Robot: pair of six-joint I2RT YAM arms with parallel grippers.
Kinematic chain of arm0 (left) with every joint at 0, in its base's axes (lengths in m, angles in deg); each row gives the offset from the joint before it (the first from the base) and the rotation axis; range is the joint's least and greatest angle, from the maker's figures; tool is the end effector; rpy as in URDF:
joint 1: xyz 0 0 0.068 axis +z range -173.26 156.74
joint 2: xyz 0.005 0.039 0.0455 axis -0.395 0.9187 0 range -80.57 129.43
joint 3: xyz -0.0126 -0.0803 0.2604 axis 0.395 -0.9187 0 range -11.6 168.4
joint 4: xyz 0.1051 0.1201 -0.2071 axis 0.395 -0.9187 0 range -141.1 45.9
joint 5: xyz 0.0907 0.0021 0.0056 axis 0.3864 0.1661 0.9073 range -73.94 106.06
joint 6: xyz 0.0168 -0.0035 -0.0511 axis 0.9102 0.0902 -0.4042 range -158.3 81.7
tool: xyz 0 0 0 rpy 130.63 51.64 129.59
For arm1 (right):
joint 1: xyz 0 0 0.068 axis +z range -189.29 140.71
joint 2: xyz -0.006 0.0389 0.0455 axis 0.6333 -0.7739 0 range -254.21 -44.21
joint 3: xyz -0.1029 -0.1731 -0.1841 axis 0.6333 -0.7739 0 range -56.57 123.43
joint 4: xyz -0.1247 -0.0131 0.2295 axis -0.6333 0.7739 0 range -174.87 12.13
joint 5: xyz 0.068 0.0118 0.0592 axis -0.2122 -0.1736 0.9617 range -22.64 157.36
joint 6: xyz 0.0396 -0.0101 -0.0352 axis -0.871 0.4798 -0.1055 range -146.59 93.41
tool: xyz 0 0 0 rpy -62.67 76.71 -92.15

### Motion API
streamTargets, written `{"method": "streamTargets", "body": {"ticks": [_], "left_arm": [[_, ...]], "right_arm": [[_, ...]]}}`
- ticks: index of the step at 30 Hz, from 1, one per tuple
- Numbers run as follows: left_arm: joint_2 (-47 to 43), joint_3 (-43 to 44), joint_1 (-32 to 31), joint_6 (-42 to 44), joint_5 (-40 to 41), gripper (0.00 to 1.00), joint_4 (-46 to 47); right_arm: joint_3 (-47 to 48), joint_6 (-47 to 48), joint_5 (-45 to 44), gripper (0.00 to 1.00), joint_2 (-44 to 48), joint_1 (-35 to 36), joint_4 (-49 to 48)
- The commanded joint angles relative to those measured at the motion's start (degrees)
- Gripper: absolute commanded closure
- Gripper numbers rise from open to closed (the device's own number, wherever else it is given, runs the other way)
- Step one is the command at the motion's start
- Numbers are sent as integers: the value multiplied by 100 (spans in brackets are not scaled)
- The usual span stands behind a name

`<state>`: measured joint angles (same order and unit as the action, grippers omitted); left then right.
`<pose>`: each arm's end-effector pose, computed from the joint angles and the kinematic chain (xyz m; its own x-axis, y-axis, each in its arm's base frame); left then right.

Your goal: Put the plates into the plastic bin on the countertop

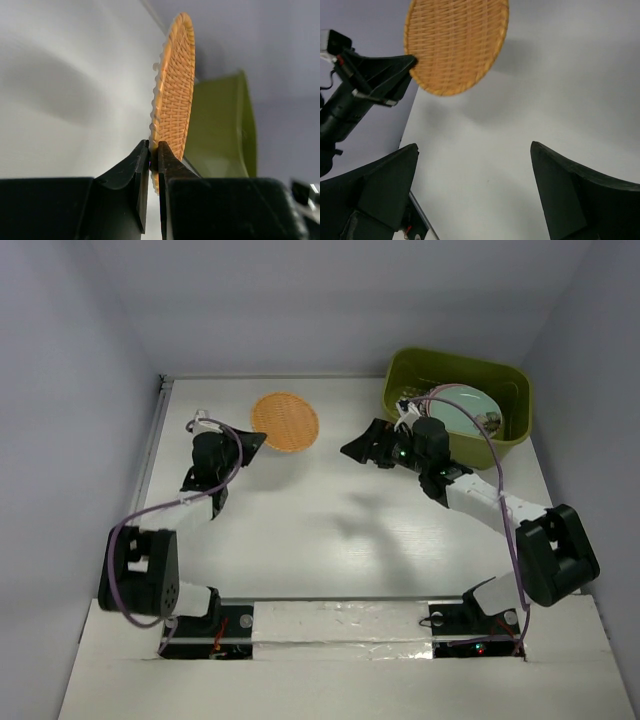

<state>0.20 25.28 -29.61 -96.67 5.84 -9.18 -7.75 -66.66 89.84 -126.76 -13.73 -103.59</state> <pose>0.3010 -0.0398 0.2305 -0.3221 -0.8073 -0.4945 0.0164 0.5175 -0.8555 0.2884 0.1530 0.2614 -0.6499 0.3484 -0.6754 -0.4097 0.5879 0.6975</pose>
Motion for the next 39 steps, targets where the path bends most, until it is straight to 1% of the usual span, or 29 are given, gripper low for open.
{"method": "streamTargets", "body": {"ticks": [1,6,11,14,17,20,21,22,23,24,25,27,28,29,30,31,32,33,34,35,36,39], "left_arm": [[-719,-260,-279,115,-480,100,586],[-1274,-568,-533,115,-1024,100,534],[-1608,-875,-648,-113,-1570,100,981],[-1801,-920,-700,-157,-1895,100,1131],[-1960,-964,-701,-271,-2212,100,1351],[-2057,-1043,-701,-394,-2493,100,1579],[-2118,-1060,-701,-395,-2529,100,1606],[-2144,-1069,-701,-377,-2616,100,1571],[-2171,-1069,-701,-360,-2660,100,1493],[-2258,-1034,-701,-325,-2678,94,1379],[-2328,-1008,-701,-194,-2609,76,1212],[-2608,-920,-701,26,-2521,60,606],[-2741,-876,-701,175,-2381,49,343],[-3021,-763,-701,542,-2171,46,-225],[-3171,-709,-701,737,-2169,42,-509],[-3330,-657,-701,931,-1986,38,-1052],[-3488,-604,-701,1307,-1880,36,-1335],[-3785,-482,-701,1493,-1765,34,-1582],[-3910,-411,-771,1678,-1590,33,-1837],[-3990,-340,-884,1871,-1467,32,-2344],[-4121,-201,-955,2212,-1318,32,-2558],[-4384,-190,-1157,2627,-992,31,-3034]], "right_arm": [[409,70,99,0,-69,54,-334],[462,9,99,0,-69,54,-334],[532,-44,-121,0,1,54,-185],[541,-106,-226,1,-34,54,-150],[576,-202,-113,1,-104,54,-193],[620,-316,98,5,-165,54,-290],[612,-369,351,20,-174,54,-455],[594,-483,371,34,-166,54,-501],[585,-519,319,58,-131,54,-510],[576,-545,205,92,0,54,-527],[576,-563,117,100,80,54,-484],[638,-589,-155,100,342,-77,-300],[690,-554,-226,100,422,-156,-203],[838,-528,-314,100,562,-400,50],[918,-493,-323,100,564,-559,175],[1015,-432,-341,100,668,-744,298],[1085,-431,-367,100,739,-954,395],[1164,-431,-393,100,783,-1444,439],[1217,-440,-385,100,836,-1701,457],[1287,-440,-393,100,828,-1956,535],[1462,-431,-446,100,793,-2420,719],[1770,-343,-639,100,451,-2985,1123]]}}
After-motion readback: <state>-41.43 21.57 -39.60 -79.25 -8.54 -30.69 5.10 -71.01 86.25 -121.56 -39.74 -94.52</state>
